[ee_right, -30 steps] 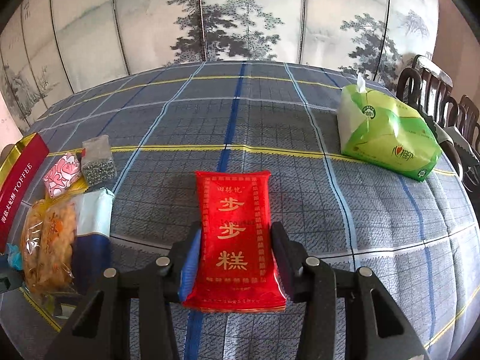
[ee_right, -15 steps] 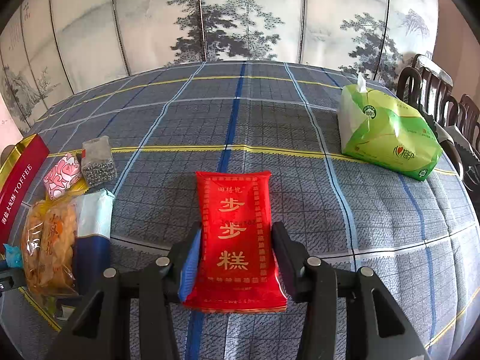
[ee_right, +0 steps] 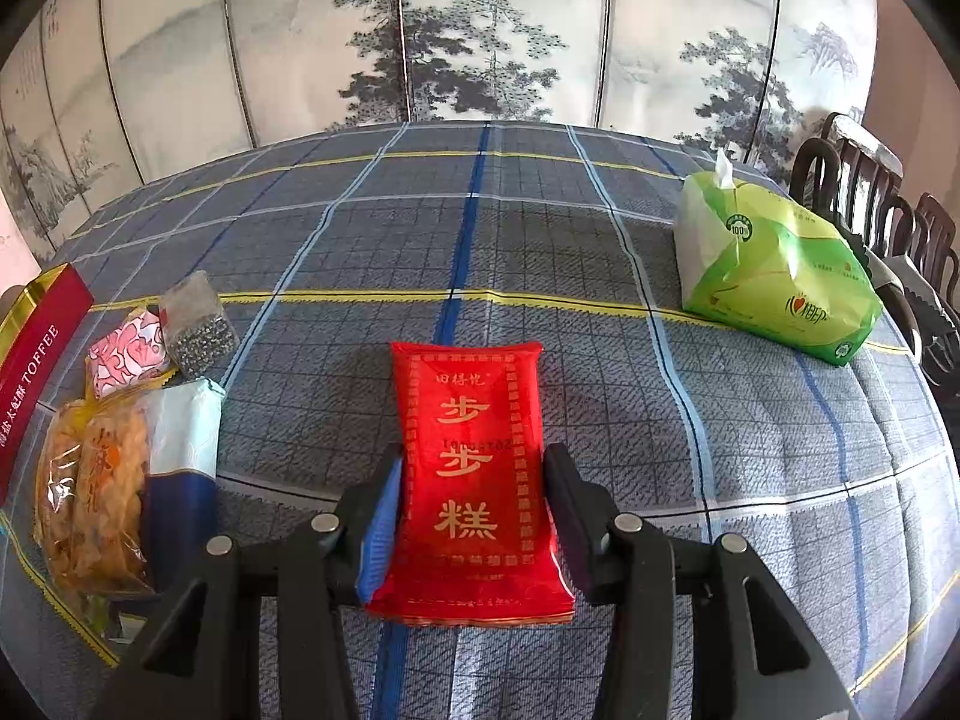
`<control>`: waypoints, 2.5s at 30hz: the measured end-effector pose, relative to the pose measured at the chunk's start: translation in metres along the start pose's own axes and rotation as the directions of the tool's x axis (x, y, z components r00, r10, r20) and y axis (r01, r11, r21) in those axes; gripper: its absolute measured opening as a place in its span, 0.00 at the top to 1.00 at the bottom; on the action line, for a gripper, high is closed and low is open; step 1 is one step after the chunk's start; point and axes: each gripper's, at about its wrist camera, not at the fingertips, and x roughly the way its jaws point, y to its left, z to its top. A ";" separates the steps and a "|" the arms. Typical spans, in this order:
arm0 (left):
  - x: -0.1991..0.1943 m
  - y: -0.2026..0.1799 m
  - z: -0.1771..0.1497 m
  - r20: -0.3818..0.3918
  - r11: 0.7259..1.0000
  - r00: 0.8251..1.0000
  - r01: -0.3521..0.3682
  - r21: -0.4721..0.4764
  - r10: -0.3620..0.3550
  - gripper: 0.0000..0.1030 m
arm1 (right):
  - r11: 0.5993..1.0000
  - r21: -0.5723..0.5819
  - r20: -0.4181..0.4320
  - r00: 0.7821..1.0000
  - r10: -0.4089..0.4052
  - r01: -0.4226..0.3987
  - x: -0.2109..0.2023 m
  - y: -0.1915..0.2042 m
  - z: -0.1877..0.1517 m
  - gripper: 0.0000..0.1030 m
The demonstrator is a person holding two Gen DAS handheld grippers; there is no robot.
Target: Organize snacks
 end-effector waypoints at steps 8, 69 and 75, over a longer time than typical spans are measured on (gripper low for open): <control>-0.020 0.062 0.020 0.054 0.990 0.989 -0.136 -0.043 0.138 0.76 | 1.000 -0.010 -0.001 1.000 -0.010 0.010 -0.003 0.002 -0.002 0.54; -0.050 0.204 -0.008 0.085 0.946 0.968 -0.209 -0.247 0.237 0.26 | 0.993 0.101 0.031 0.998 -0.061 0.057 -0.070 0.086 0.041 0.58; -0.065 0.213 -0.016 0.106 0.936 0.961 -0.220 -0.274 0.257 0.26 | 0.999 0.027 0.050 0.998 0.046 -0.047 -0.081 0.142 0.047 0.58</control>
